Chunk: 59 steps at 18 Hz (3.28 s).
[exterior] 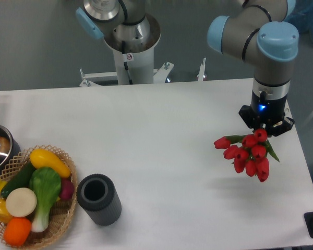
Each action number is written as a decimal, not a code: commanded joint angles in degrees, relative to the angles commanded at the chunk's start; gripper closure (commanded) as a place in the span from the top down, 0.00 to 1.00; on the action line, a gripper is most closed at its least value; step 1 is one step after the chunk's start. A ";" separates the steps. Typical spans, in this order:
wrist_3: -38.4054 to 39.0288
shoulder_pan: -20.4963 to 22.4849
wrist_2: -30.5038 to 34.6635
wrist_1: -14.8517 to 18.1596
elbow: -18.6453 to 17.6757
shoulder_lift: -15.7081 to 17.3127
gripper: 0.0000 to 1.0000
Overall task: Place the flowers on the table
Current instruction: 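Move the gripper holding the red tulips down toward the table surface, then open the gripper to release the tulips and lift it away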
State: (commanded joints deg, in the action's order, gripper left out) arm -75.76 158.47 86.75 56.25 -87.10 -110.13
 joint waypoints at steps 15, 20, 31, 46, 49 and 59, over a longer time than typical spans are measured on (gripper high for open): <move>4.30 -4.12 -0.35 0.09 -0.35 -0.62 0.03; 8.34 -7.38 0.09 -0.09 -1.05 -0.88 0.04; 9.67 -8.96 0.00 -0.70 -4.04 -2.73 0.42; 11.52 -5.63 -0.09 -0.26 -2.63 -1.50 1.00; 11.08 -5.19 -0.35 -0.61 -2.72 -1.32 1.00; 11.07 -3.69 0.00 -2.02 -2.81 -1.58 1.00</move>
